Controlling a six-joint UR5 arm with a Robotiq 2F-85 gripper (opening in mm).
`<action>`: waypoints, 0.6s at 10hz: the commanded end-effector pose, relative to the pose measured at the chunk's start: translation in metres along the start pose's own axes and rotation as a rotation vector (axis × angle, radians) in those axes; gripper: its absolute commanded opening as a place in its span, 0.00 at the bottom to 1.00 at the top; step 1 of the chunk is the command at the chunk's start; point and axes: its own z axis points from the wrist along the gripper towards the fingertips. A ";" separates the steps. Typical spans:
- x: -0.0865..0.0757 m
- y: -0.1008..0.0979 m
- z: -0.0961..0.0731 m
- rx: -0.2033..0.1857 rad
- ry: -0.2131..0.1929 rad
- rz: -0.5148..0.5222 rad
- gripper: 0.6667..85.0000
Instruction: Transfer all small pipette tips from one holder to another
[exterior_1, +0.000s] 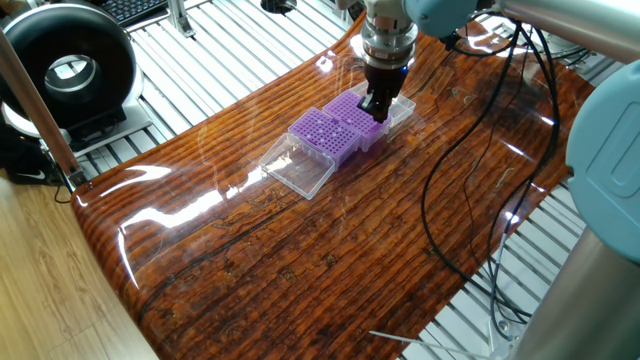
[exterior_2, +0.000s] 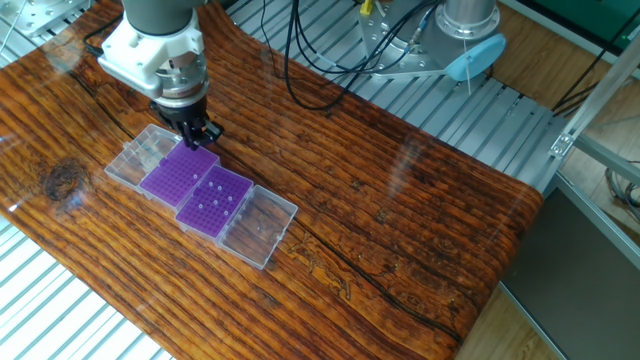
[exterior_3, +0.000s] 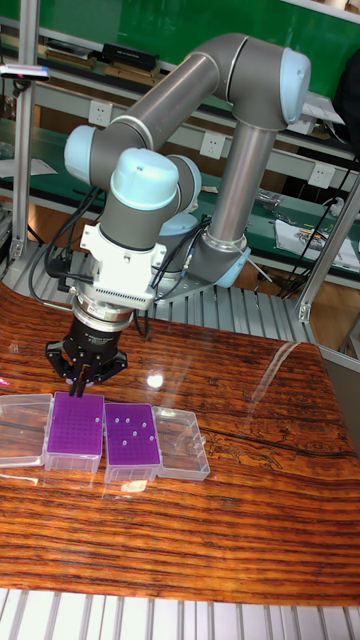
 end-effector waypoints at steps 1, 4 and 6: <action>-0.001 0.002 -0.001 -0.010 -0.004 0.006 0.19; -0.001 0.003 -0.001 -0.016 -0.005 0.006 0.19; -0.001 0.009 -0.004 -0.039 0.001 0.014 0.19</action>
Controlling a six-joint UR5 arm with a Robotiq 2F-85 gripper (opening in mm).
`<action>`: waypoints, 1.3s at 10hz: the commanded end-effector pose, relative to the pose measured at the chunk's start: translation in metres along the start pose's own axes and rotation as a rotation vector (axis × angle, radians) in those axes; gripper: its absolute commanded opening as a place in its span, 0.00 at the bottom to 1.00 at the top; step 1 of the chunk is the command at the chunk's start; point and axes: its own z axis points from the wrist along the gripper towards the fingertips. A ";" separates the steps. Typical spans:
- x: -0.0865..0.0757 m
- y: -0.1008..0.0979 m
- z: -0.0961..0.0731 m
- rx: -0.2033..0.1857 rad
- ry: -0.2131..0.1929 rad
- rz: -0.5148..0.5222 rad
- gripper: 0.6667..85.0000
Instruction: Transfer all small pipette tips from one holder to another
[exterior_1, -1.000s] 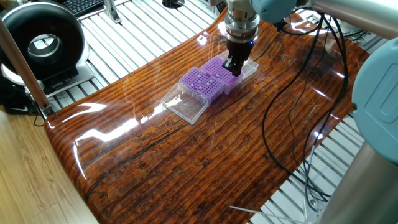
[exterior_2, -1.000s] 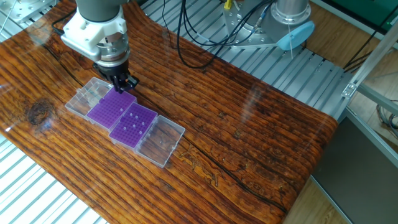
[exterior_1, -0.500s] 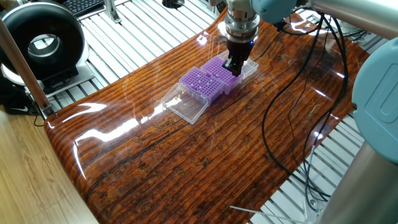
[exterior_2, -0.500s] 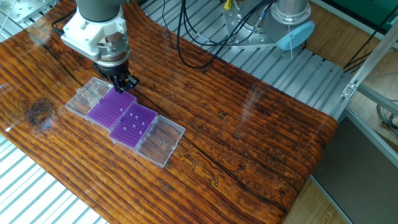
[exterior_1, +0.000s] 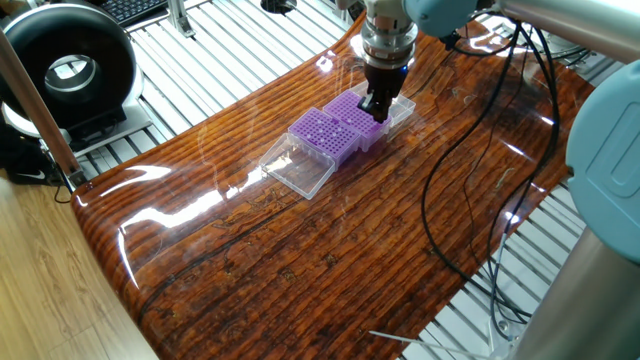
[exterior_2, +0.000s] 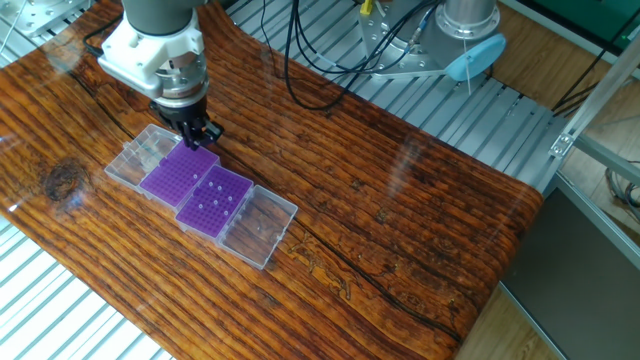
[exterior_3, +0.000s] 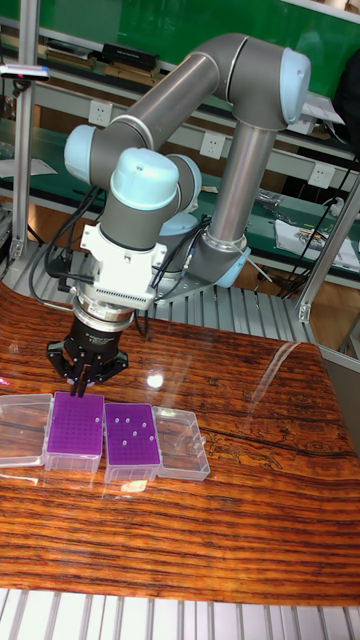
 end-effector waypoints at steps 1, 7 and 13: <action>-0.001 0.017 -0.005 -0.070 -0.002 0.016 0.19; -0.013 0.036 -0.044 -0.106 -0.011 -0.052 0.20; -0.020 0.058 -0.052 -0.111 -0.050 -0.057 0.20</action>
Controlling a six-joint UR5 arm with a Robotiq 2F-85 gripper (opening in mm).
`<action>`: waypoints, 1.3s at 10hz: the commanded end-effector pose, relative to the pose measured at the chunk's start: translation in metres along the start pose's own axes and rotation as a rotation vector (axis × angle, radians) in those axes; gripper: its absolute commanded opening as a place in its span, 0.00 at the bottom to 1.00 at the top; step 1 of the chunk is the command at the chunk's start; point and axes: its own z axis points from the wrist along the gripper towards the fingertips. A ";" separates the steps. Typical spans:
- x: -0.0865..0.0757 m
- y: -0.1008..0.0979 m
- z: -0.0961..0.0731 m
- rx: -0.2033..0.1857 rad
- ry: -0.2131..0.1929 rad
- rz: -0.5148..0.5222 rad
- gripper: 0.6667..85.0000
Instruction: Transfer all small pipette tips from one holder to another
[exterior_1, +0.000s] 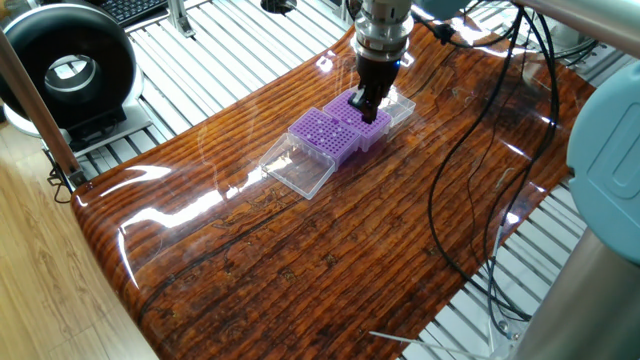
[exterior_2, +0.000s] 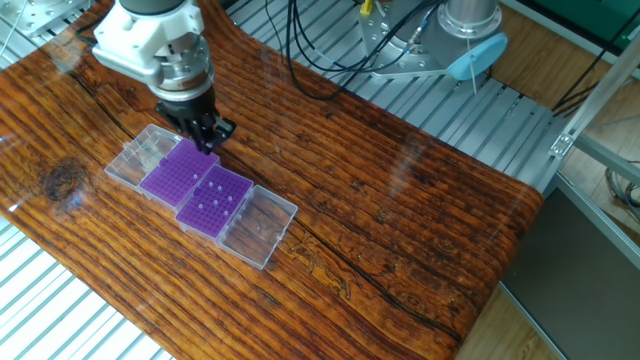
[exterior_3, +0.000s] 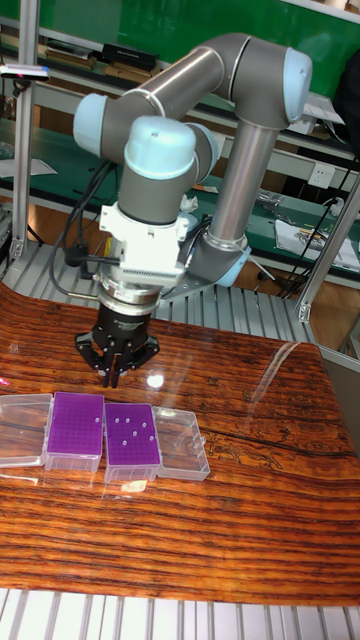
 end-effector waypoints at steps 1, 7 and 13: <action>-0.009 0.015 -0.002 -0.011 -0.036 -0.003 0.20; -0.031 0.018 0.018 -0.012 -0.080 -0.048 0.20; -0.041 0.012 0.027 -0.021 -0.100 -0.076 0.21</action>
